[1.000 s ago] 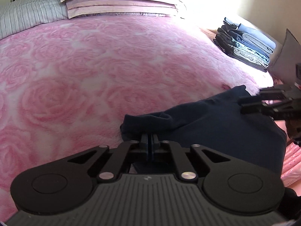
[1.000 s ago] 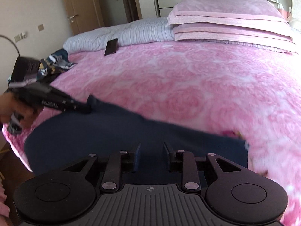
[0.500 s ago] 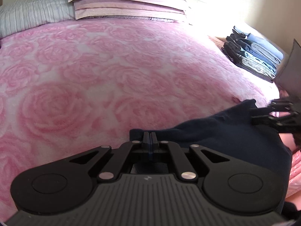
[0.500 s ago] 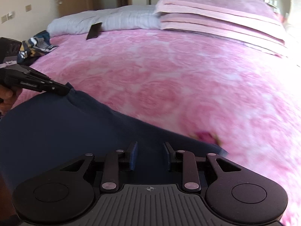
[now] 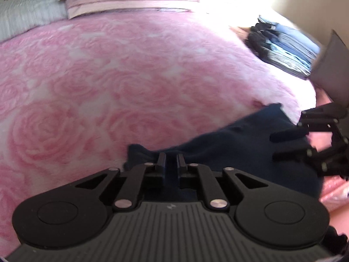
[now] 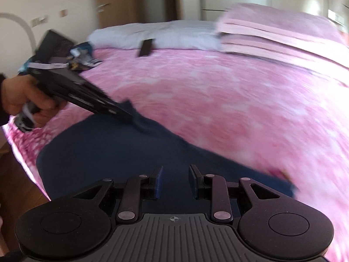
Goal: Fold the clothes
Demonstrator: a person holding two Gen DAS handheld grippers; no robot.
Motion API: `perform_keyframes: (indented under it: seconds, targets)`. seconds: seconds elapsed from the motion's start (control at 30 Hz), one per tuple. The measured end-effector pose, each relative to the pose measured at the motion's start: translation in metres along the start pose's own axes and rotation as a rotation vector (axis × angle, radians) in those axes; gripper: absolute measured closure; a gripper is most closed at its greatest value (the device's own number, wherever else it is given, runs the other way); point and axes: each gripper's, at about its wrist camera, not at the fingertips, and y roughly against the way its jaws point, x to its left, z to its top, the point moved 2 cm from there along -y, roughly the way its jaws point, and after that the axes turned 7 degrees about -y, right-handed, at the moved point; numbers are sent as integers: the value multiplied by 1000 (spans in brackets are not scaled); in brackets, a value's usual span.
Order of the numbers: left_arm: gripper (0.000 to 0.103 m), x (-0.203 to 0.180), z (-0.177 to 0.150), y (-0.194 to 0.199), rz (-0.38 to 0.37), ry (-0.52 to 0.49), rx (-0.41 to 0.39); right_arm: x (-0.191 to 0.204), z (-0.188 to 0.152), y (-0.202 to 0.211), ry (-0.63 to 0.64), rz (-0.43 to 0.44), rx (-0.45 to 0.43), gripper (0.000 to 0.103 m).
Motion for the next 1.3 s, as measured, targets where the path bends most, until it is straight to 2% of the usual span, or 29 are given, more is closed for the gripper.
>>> perform_keyframes:
  seconds: [0.17,0.2,0.3,0.43,0.53,0.63,0.7,0.83,0.9,0.93,0.97,1.1,1.2,1.3]
  targets:
    - [96,15,2,-17,77,18,2,12,19,-58,77,81,42,74]
    - [96,19,2,-19,73,34,3,12,20,-68,84,91,54,74]
    - [96,28,4,-13,74,58,-9,4,25,-81,98,65,70,74]
    - [95,22,-4,29,103,43,-62,0,26,-57,112,-7,50,74]
    - [94,10,-20,67,115,44,-104,19,23,-24,112,68,-1,74]
    - [88,-3,-44,103,116,76,-152,53,18,-6,158,154,-21,74]
    - [87,-16,-64,122,111,117,-185,75,16,-3,195,206,-20,74]
    - [87,-37,-104,136,73,194,-218,105,22,-26,208,257,31,74]
    - [87,-47,-122,131,50,221,-207,111,22,-55,214,235,123,74]
    - [87,-52,-130,128,39,234,-203,115,17,-73,265,199,173,74]
    - [86,-55,-136,127,35,244,-207,118,12,-85,304,180,170,75]
    - [86,-56,-150,133,10,327,-253,117,18,-95,304,184,172,74]
    - [86,-61,-149,138,17,322,-278,111,28,-92,281,192,174,74]
    - [86,-71,-146,131,13,288,-265,103,47,-91,211,152,113,74]
